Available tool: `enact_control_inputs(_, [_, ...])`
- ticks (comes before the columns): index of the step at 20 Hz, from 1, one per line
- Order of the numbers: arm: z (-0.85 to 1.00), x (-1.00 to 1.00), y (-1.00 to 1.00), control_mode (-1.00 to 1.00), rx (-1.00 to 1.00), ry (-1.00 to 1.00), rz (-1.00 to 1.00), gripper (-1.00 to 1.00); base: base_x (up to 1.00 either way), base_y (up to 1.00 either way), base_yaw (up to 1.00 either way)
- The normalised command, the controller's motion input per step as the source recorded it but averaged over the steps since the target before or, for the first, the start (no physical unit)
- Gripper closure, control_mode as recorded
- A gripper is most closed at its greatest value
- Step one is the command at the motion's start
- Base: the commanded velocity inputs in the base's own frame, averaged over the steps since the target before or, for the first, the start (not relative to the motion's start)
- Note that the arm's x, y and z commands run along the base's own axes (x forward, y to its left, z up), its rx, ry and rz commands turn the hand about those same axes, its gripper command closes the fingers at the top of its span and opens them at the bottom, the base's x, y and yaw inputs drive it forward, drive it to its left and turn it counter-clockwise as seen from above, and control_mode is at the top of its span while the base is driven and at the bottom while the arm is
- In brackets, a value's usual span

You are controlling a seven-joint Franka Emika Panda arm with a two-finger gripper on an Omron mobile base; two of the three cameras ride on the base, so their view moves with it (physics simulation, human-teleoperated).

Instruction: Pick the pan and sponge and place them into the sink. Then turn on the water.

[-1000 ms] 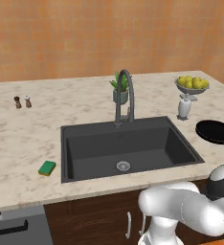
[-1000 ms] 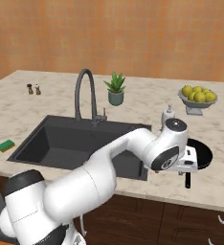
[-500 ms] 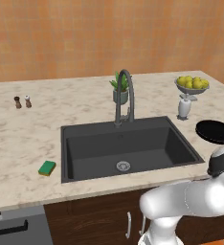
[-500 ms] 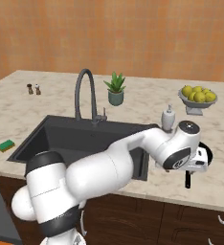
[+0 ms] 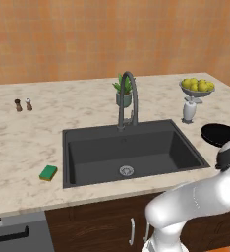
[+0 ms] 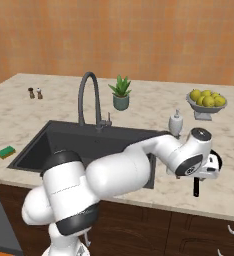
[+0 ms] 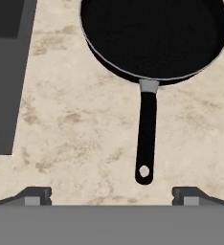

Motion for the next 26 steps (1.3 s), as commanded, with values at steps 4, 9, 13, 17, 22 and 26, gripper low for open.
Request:
enact_control_inputs(4, [-0.35, 0.23, -0.04, -1.00, 0.00, 0.01, 0.00, -1.00, 0.00, 0.00, 0.00])
enact_control_inputs(9, [-0.24, 0.14, -0.24, -1.00, 0.01, 0.05, 0.00, -1.00, 0.00, 0.00, 0.00])
enact_control_inputs(13, [-0.17, 0.03, -0.14, -1.00, 0.01, 0.02, 0.00, -1.00, 0.00, 0.00, 0.00])
enact_control_inputs(17, [-0.34, 0.00, 0.00, -1.00, 0.00, 0.00, 0.00, -1.00, 0.00, 0.00, 0.00])
enact_control_inputs(22, [-0.34, 0.03, -0.01, -1.00, 0.00, 0.00, 0.00, -1.00, 0.00, 0.00, 0.00])
enact_control_inputs(26, [-0.20, 0.20, -0.11, -1.00, 0.00, 0.05, 0.00, -1.00, 0.00, 0.00, 0.00])
